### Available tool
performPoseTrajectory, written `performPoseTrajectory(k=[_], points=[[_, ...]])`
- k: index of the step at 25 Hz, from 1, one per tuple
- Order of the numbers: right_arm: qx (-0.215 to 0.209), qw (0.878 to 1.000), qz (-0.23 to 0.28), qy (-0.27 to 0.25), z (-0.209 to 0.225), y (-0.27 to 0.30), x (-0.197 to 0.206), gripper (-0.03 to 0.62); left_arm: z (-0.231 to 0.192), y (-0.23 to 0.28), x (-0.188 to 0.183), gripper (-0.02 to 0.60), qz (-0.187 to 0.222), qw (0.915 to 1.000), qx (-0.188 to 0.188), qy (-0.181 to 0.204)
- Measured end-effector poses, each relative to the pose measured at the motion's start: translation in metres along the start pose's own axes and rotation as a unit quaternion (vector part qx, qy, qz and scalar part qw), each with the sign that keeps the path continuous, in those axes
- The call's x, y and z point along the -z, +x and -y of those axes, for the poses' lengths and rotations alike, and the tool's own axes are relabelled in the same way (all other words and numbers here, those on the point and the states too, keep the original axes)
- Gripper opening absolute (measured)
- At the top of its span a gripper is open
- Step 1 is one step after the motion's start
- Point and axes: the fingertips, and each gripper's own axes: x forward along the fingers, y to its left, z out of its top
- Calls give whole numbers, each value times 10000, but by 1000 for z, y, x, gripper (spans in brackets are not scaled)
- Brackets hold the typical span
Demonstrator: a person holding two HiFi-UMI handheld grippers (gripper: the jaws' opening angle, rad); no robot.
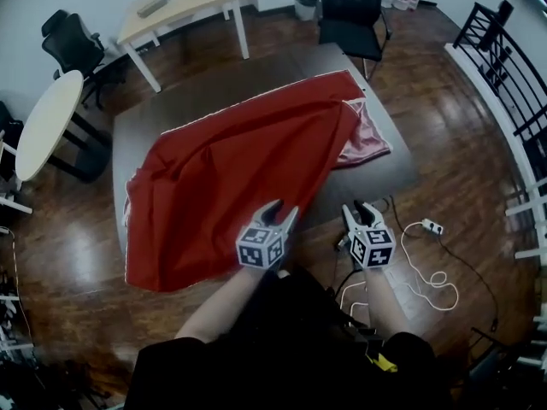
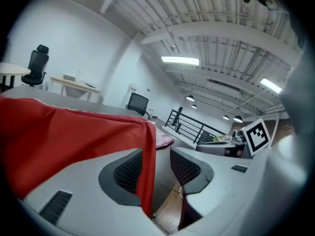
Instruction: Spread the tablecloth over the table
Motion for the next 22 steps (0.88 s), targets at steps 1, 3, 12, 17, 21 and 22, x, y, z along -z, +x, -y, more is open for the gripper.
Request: performPoseTrajectory(k=[1,3,12,17,21,22], points=[[67,10000,-3,-38,6,1,-4,143,6,11,-3,179,-74,9999,107,76],[206,9996,-76,-165,20,6,-12,143,15,29,-11,183,-136,9994,301,92],[185,9997,-143,104,68,66,-36,95,29,102,-5,183,-698,9953,565,359],[-551,9981,-187,203,105,101,-47,95,31,155,-2,183,-776,9947,-200,643],[-1061,9938,-299,-133,137,107,-64,95,21,200,-10,251,-902,9847,-1172,924],[-1153,9927,-320,-172,142,108,-65,95,20,207,-9,272,-1017,9819,-1265,980]])
